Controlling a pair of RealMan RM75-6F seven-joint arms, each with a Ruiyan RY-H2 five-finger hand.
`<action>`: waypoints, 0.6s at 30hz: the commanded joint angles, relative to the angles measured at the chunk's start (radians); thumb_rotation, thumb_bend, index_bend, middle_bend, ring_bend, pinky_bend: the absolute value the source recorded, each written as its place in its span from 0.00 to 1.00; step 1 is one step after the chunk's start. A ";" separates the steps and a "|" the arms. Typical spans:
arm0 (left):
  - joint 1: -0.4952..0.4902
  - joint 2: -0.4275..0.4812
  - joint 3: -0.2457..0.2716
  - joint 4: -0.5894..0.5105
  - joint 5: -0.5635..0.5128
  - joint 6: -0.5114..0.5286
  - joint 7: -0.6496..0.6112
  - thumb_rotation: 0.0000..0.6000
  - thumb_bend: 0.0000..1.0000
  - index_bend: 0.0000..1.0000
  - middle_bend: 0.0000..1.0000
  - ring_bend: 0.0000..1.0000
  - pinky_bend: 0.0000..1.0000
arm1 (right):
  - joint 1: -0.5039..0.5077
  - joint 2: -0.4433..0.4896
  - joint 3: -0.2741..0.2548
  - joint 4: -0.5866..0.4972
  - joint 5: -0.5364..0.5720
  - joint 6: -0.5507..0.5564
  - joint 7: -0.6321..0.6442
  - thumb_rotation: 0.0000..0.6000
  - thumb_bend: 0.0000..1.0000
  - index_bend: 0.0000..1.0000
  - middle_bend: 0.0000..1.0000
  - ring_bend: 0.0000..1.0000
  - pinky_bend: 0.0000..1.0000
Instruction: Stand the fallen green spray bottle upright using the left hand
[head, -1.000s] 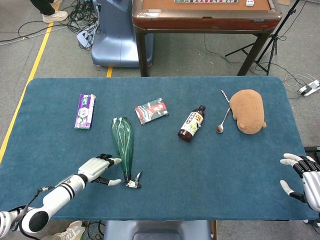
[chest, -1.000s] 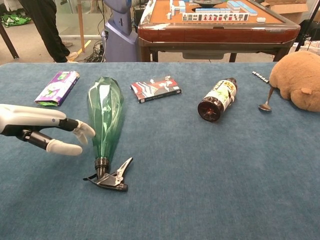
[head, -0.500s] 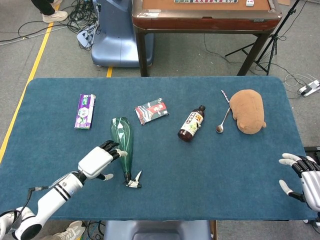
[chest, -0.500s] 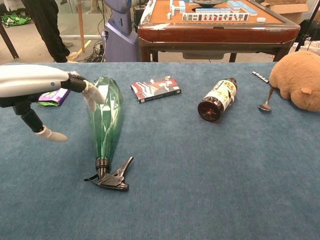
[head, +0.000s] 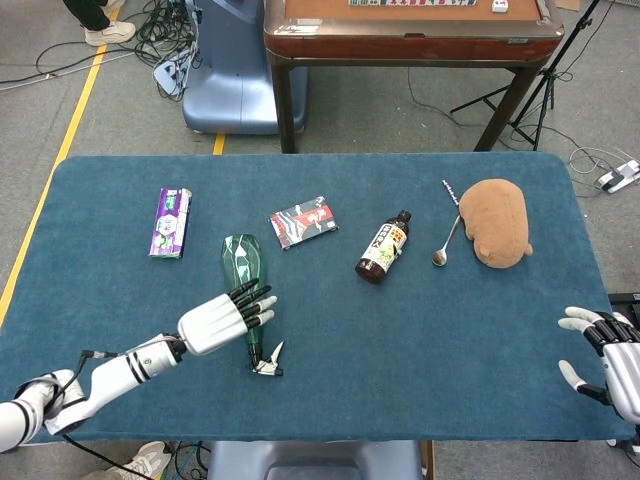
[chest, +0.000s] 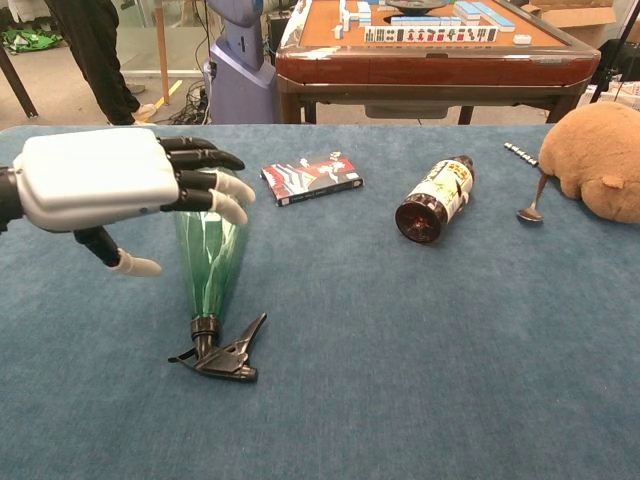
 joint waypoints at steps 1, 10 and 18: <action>-0.041 -0.047 0.027 0.076 0.047 -0.001 0.025 1.00 0.20 0.20 0.13 0.02 0.09 | 0.001 0.000 0.000 0.000 0.002 -0.002 -0.001 1.00 0.28 0.32 0.25 0.18 0.29; -0.092 -0.123 0.059 0.225 0.087 -0.013 0.064 1.00 0.20 0.19 0.13 0.02 0.09 | -0.001 0.001 0.000 0.001 0.005 -0.003 0.000 1.00 0.28 0.32 0.25 0.18 0.29; -0.112 -0.158 0.090 0.308 0.088 -0.022 0.086 1.00 0.20 0.20 0.13 0.02 0.09 | -0.005 0.002 -0.002 0.003 0.010 -0.003 0.002 1.00 0.28 0.32 0.25 0.18 0.29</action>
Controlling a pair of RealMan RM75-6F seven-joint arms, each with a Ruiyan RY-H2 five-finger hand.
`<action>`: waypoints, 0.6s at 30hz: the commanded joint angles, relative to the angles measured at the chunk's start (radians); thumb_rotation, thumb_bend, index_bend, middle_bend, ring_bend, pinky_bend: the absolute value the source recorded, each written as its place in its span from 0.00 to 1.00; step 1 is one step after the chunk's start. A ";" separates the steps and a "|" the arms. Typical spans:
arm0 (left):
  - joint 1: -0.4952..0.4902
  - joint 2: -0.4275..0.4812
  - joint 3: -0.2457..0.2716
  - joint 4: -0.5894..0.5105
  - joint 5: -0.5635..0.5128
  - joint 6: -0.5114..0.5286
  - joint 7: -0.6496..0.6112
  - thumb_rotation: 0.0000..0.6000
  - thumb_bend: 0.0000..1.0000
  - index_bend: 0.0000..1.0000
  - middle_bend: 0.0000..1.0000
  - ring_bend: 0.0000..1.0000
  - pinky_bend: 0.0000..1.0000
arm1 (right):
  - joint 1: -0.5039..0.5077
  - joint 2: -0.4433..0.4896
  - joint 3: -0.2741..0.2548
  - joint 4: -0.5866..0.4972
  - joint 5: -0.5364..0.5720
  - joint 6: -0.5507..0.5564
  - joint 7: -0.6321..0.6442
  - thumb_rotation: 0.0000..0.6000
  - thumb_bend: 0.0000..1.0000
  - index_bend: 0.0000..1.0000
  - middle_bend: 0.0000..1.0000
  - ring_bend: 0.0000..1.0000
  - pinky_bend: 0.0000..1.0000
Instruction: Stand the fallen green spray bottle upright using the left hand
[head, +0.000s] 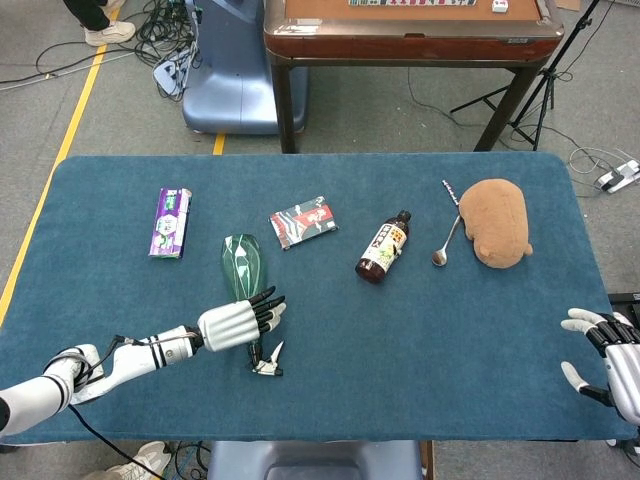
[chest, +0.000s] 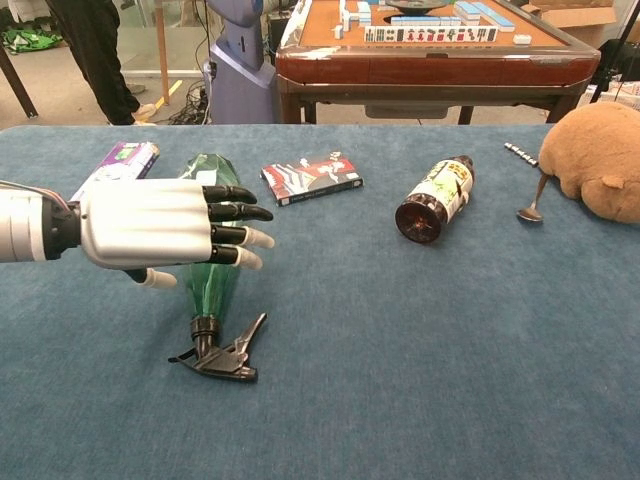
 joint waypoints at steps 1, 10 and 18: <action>-0.006 -0.014 0.014 0.027 -0.002 -0.005 0.009 1.00 0.20 0.20 0.13 0.02 0.09 | 0.000 0.001 0.000 0.000 0.001 -0.001 0.000 1.00 0.28 0.32 0.25 0.18 0.29; -0.008 -0.041 0.044 0.096 -0.019 0.006 -0.014 1.00 0.20 0.24 0.14 0.02 0.09 | 0.000 0.001 0.000 -0.002 0.005 -0.007 -0.003 1.00 0.28 0.32 0.25 0.18 0.29; -0.008 -0.094 0.071 0.187 -0.018 0.047 -0.056 1.00 0.20 0.38 0.29 0.09 0.10 | 0.004 0.004 0.001 -0.012 0.004 -0.011 -0.013 1.00 0.28 0.32 0.25 0.18 0.29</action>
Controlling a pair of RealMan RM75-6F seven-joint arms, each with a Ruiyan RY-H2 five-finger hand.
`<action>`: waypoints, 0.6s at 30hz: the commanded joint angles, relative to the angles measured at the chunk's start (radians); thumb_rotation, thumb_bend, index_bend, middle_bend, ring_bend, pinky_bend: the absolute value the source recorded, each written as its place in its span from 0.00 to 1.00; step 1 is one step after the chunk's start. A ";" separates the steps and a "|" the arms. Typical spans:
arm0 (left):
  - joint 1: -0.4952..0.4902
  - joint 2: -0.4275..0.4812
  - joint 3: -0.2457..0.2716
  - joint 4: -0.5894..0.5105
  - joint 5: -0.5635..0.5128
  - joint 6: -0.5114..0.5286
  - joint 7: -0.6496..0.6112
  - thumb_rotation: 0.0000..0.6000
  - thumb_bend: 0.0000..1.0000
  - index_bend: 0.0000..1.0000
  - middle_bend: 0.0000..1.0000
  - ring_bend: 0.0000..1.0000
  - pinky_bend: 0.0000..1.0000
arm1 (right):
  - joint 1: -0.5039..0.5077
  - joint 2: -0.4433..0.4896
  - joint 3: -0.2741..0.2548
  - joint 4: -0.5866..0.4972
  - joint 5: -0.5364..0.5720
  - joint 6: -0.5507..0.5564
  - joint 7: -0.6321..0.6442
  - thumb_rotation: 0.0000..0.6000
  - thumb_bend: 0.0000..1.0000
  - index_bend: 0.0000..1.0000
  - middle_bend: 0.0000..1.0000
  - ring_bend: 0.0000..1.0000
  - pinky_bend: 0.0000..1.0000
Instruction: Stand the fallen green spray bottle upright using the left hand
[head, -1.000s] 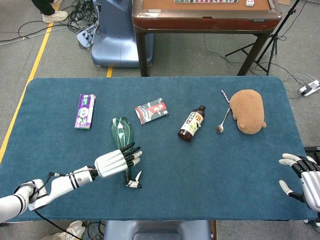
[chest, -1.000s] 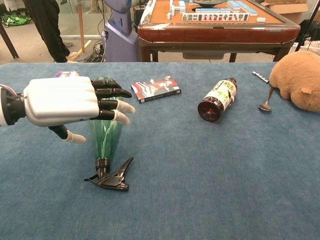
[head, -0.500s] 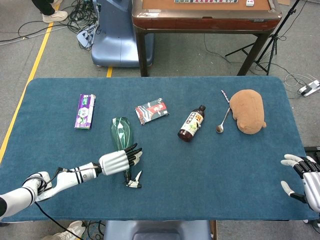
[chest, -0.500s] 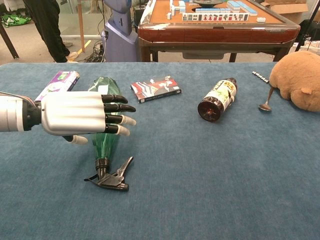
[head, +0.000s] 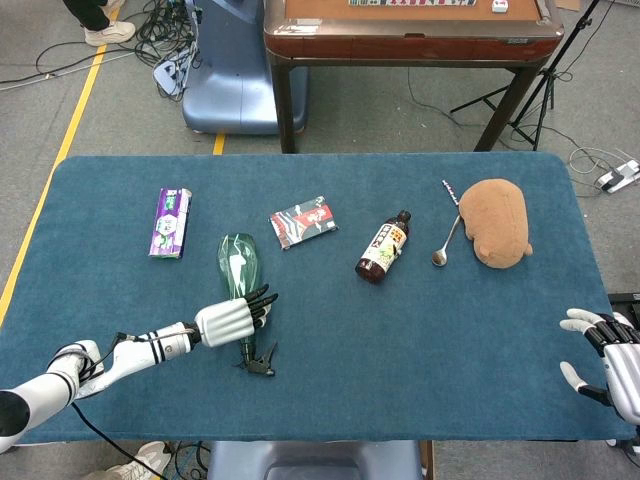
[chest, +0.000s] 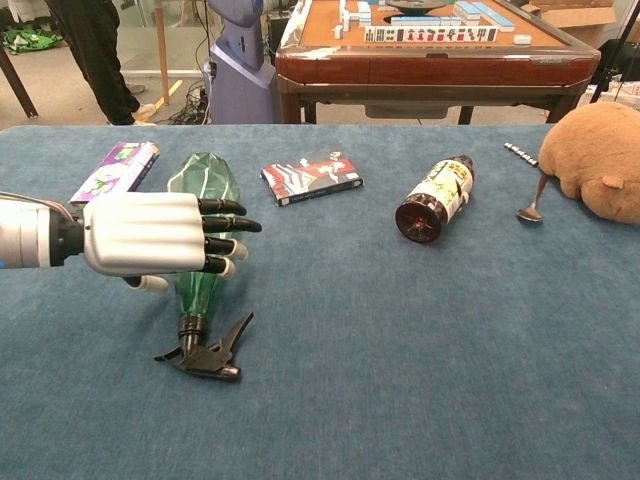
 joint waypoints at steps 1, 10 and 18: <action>0.001 -0.026 0.014 0.039 0.004 0.024 -0.018 1.00 0.20 0.40 0.31 0.10 0.10 | 0.000 0.001 0.000 -0.003 -0.001 0.001 -0.003 1.00 0.28 0.32 0.25 0.18 0.29; 0.035 -0.032 -0.005 0.032 -0.058 0.163 -0.196 1.00 0.20 0.55 0.48 0.22 0.17 | -0.006 0.007 0.000 -0.007 0.000 0.009 -0.003 1.00 0.28 0.32 0.25 0.18 0.29; 0.080 0.108 -0.110 -0.314 -0.260 0.184 -0.416 1.00 0.20 0.55 0.48 0.22 0.17 | -0.006 0.004 -0.001 -0.001 -0.007 0.011 0.006 1.00 0.28 0.32 0.25 0.18 0.29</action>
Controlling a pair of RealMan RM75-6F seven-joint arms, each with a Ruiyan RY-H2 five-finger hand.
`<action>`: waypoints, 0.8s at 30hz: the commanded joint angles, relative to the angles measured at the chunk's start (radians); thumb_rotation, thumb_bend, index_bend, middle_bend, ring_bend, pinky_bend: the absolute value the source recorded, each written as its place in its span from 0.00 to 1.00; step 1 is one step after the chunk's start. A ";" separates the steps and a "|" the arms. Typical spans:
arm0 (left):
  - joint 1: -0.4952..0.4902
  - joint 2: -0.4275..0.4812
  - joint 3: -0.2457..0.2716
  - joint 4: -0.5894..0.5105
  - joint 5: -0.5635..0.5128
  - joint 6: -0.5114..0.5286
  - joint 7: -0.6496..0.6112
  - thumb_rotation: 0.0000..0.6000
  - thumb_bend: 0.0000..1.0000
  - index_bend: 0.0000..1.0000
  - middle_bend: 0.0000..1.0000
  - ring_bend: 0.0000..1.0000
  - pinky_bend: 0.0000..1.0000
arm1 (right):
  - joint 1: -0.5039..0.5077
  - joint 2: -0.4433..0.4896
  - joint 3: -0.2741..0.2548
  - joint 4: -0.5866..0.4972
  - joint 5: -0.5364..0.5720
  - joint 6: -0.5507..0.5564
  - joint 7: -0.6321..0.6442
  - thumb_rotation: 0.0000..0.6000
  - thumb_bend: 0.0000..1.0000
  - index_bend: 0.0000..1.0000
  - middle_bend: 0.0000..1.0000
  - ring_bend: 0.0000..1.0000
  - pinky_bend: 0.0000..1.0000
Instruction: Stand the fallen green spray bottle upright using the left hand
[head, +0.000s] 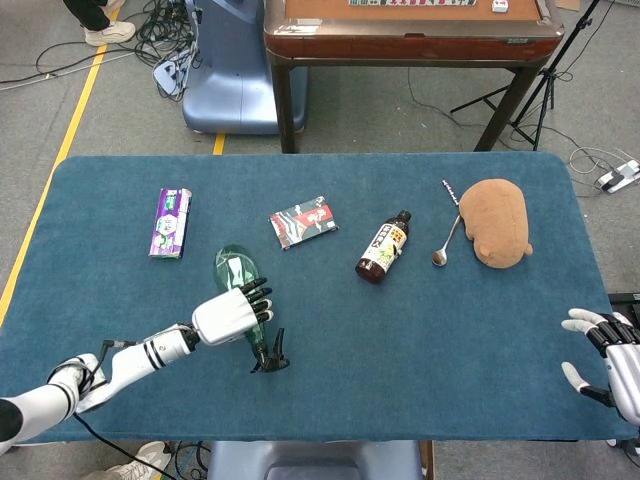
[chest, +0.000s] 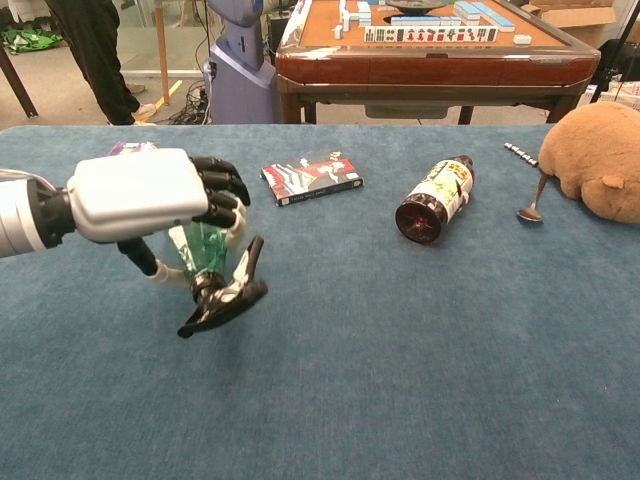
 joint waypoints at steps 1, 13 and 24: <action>0.033 0.101 -0.079 -0.225 -0.145 0.005 -0.134 1.00 0.20 0.55 0.48 0.22 0.17 | -0.001 0.000 0.000 0.002 -0.002 0.002 0.002 1.00 0.28 0.32 0.25 0.18 0.29; 0.066 0.228 -0.218 -0.551 -0.500 -0.186 -0.369 1.00 0.20 0.53 0.48 0.21 0.17 | -0.005 -0.001 -0.002 0.007 -0.006 0.008 0.010 1.00 0.28 0.32 0.25 0.18 0.29; 0.083 0.206 -0.301 -0.546 -0.686 -0.295 -0.453 1.00 0.20 0.51 0.48 0.21 0.16 | -0.009 0.003 -0.003 0.001 -0.003 0.010 0.002 1.00 0.28 0.32 0.25 0.18 0.29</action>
